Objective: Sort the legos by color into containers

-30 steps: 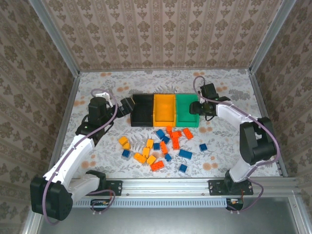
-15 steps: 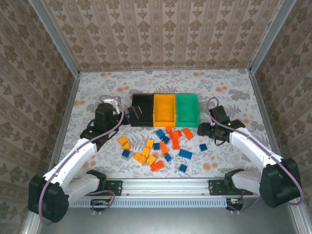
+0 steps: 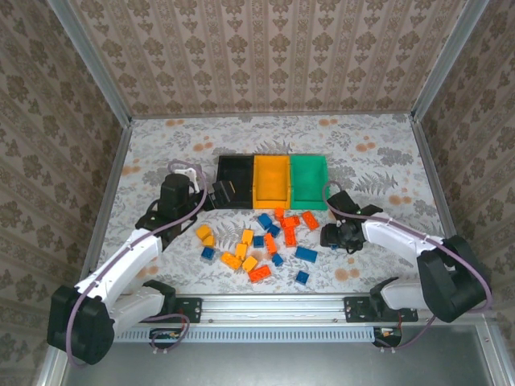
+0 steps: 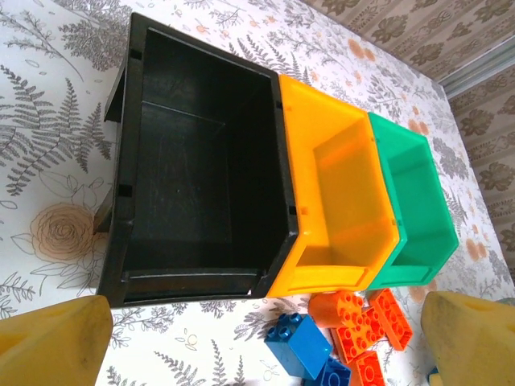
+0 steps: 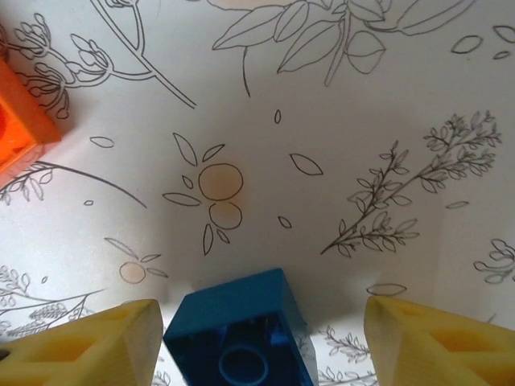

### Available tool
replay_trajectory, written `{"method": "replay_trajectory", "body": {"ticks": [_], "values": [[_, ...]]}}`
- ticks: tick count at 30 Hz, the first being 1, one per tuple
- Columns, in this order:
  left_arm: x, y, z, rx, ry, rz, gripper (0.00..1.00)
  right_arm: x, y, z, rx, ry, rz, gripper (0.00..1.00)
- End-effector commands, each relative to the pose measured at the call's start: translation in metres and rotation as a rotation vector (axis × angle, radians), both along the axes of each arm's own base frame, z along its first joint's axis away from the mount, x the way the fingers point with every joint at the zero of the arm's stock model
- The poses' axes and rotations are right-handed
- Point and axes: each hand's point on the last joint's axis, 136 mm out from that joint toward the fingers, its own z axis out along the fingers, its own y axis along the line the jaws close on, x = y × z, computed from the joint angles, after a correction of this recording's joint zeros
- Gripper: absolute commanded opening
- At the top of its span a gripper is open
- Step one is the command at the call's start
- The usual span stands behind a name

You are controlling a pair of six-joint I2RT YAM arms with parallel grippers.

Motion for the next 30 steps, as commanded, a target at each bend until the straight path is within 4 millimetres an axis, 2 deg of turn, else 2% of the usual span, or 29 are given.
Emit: {"method": "replay_trajectory", "body": {"ticks": [1,8,11,13,16,18,21,26,30], "values": [[-0.001,-0.002,-0.002,-0.003,-0.003,-0.005,1.0,0.01,0.004,0.004,-0.019,-0.025,0.0,0.64],[-0.002,0.0,-0.002,0.001,-0.005,0.003,1.0,0.008,0.011,0.004,0.0,-0.004,0.013,0.4],[-0.002,0.0,0.0,0.0,-0.008,0.0,1.0,0.013,0.016,0.017,0.026,-0.036,0.02,0.3],[-0.002,0.0,0.0,0.003,-0.003,-0.001,1.0,0.023,0.021,0.037,0.049,-0.086,0.032,0.27],[-0.004,0.0,-0.001,0.001,0.005,-0.004,1.0,0.048,0.03,0.081,0.082,-0.203,0.051,0.26],[-0.006,0.001,-0.004,0.001,0.01,0.003,1.0,0.072,0.038,0.107,0.101,-0.274,0.056,0.26],[-0.01,0.005,-0.009,0.003,0.026,0.021,1.0,0.113,0.05,0.128,0.107,-0.345,0.045,0.26],[-0.019,0.017,-0.012,0.027,0.046,0.057,1.0,0.173,0.058,0.116,0.049,-0.359,0.007,0.26],[-0.027,0.027,-0.016,0.052,0.067,0.093,1.0,0.204,0.06,0.092,0.027,-0.314,-0.019,0.29]]}}
